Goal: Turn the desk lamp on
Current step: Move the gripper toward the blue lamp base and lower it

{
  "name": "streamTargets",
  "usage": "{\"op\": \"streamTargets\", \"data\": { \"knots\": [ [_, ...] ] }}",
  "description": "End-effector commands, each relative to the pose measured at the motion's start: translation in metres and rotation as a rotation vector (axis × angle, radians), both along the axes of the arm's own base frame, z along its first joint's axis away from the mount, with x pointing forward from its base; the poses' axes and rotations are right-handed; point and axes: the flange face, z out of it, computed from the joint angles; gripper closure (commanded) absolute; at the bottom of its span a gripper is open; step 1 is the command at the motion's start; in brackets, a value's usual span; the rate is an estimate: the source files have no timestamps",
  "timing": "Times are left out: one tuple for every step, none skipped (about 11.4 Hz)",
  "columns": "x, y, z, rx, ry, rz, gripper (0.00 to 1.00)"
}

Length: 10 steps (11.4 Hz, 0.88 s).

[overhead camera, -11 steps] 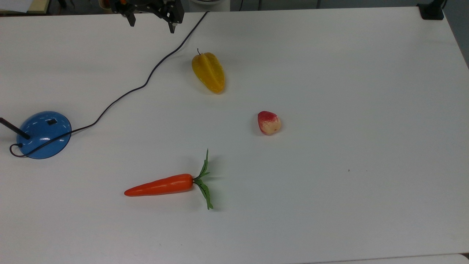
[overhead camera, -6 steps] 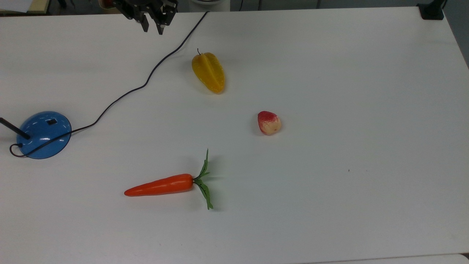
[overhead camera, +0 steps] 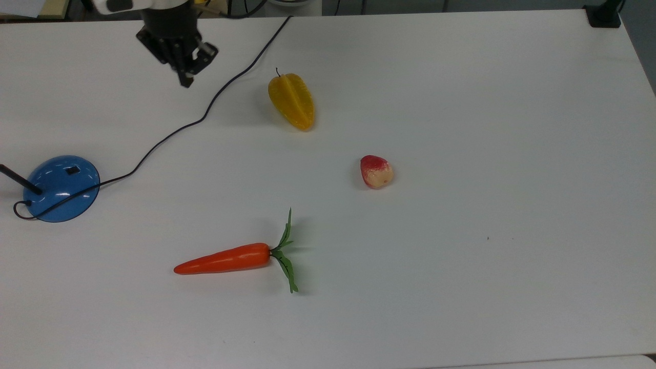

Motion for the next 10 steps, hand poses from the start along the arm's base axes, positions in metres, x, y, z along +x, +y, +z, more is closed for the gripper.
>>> {"op": "streamTargets", "data": {
  "knots": [
    [-0.001,-0.053,-0.018,-0.028,-0.055,-0.107,1.00],
    [0.004,-0.075,-0.031,-0.046,-0.074,-0.135,1.00],
    [0.010,-0.094,-0.041,-0.071,-0.120,-0.155,1.00],
    [0.014,-0.115,-0.051,-0.090,-0.163,-0.181,1.00],
    [0.018,-0.129,-0.063,-0.105,-0.186,-0.196,1.00],
    [0.019,-0.144,-0.071,-0.119,-0.198,-0.216,1.00],
    [0.019,-0.158,-0.078,-0.124,-0.207,-0.242,1.00],
    [0.022,-0.172,-0.087,-0.128,-0.229,-0.280,1.00],
    [0.027,-0.176,-0.097,-0.135,-0.266,-0.304,1.00],
    [0.029,-0.185,-0.107,-0.143,-0.297,-0.331,1.00]
  ]
}}
